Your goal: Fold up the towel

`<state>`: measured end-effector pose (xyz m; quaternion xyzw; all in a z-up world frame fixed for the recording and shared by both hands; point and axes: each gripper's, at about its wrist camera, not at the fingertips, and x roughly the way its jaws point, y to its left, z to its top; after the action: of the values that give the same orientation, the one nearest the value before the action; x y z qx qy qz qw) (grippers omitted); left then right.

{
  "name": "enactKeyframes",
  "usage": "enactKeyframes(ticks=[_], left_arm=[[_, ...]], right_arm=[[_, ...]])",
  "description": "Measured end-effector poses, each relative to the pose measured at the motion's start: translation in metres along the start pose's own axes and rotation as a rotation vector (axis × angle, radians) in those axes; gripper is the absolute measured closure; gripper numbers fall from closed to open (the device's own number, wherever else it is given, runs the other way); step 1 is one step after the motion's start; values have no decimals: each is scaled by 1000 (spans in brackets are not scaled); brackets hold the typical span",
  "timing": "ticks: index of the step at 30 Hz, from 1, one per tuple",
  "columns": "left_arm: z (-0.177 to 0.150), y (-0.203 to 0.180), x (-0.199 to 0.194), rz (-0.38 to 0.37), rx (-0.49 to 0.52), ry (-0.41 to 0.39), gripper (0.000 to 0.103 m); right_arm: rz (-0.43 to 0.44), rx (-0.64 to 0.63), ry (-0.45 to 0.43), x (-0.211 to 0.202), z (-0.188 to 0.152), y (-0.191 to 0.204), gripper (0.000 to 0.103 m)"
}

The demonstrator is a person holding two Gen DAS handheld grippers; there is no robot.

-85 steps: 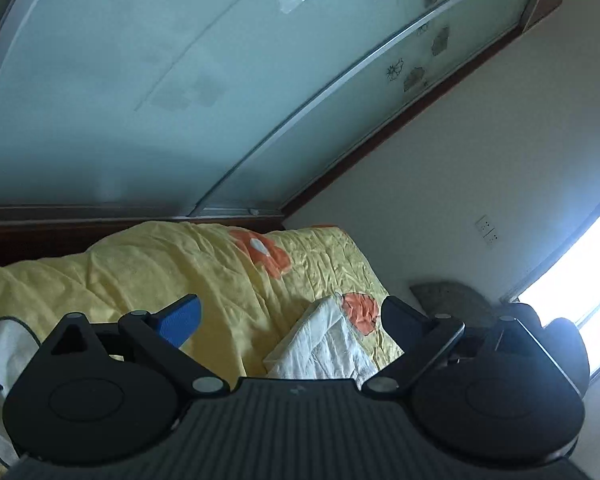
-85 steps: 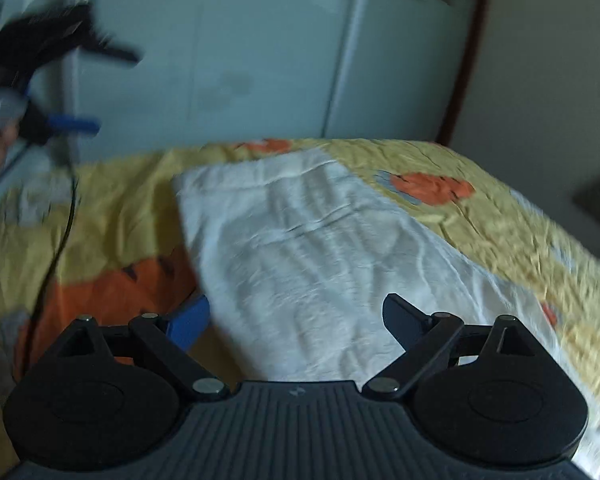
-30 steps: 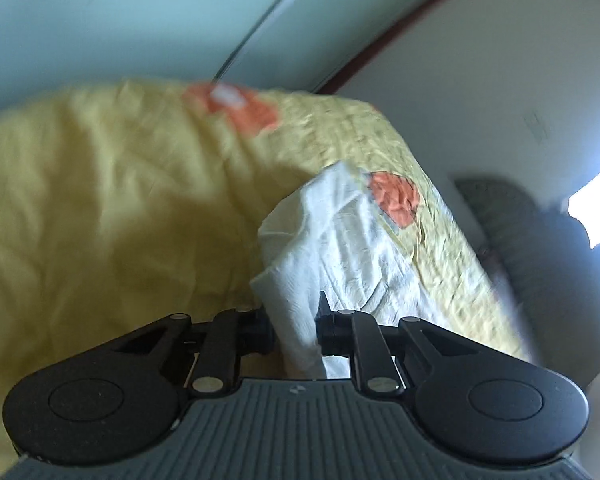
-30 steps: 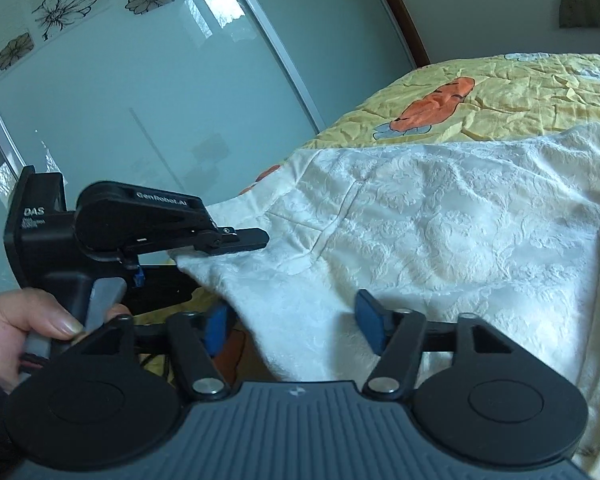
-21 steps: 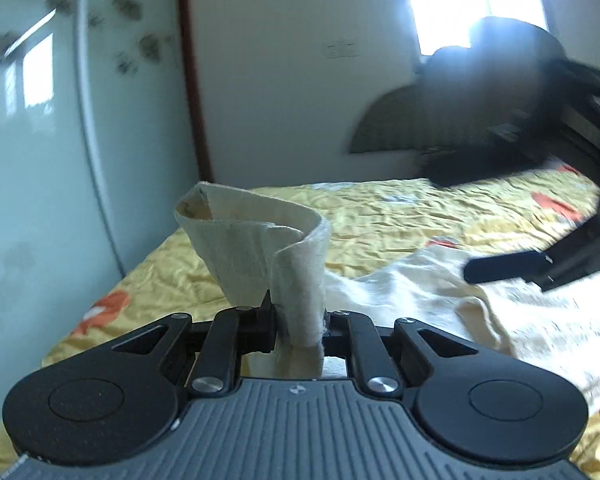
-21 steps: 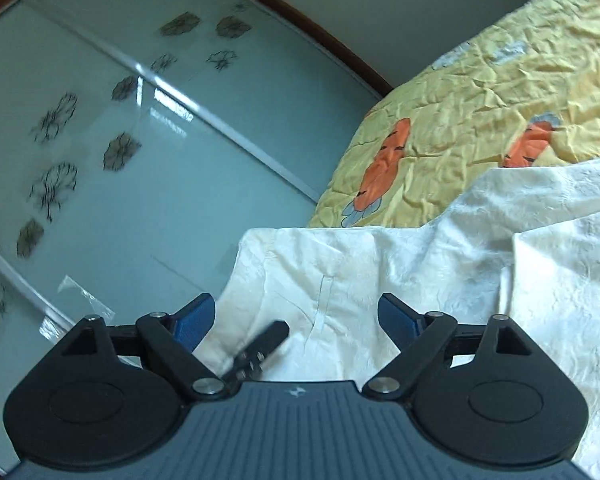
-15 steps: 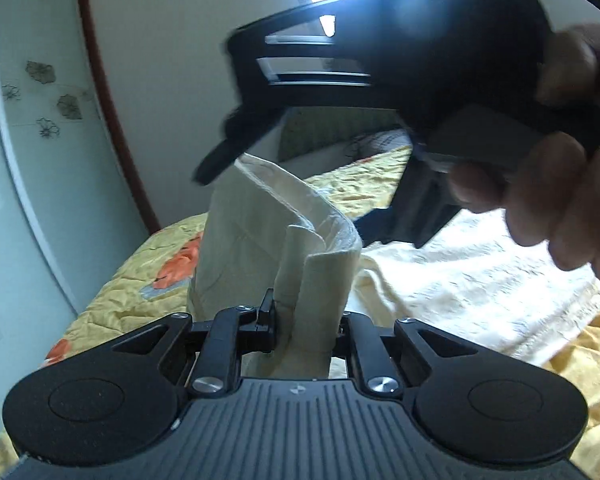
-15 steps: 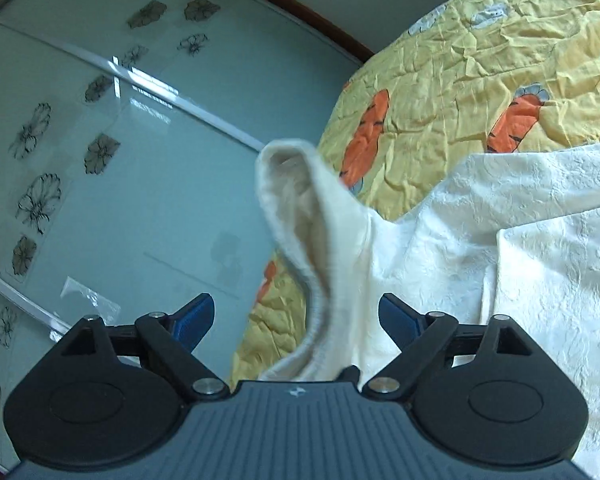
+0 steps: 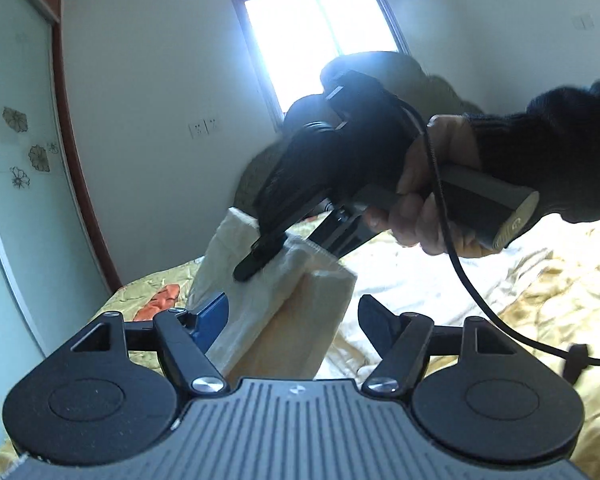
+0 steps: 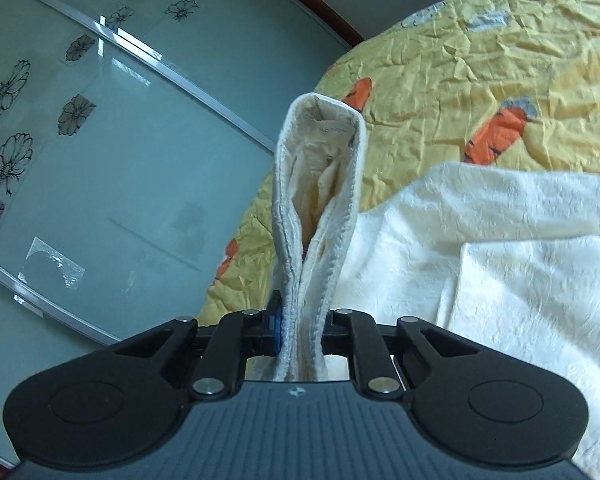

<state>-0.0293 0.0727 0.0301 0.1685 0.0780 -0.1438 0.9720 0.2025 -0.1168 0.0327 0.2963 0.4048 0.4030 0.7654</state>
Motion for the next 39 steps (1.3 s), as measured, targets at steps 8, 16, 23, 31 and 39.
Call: enactKeyframes(ticks=[8,16,23,31,39], left_arm=[[24,28,14,-199,-293,17,16],[-6,-18,95,-500,-494,333,18],[-16,-17,105,-514,-540,360,17],[18,4,86,-439,-546,264,17],[7,17,121,-281,-650,406,14]], right_arm=[[-193,-48,4,-118,29,-40,89],[-321,197,7,-148,-12,-152,88],[-303,133,-34,-162,-15,-147,87],[-306,223,-214,-207,-37,-149,75],[-262,241,-185,-220,-51,-136,75]])
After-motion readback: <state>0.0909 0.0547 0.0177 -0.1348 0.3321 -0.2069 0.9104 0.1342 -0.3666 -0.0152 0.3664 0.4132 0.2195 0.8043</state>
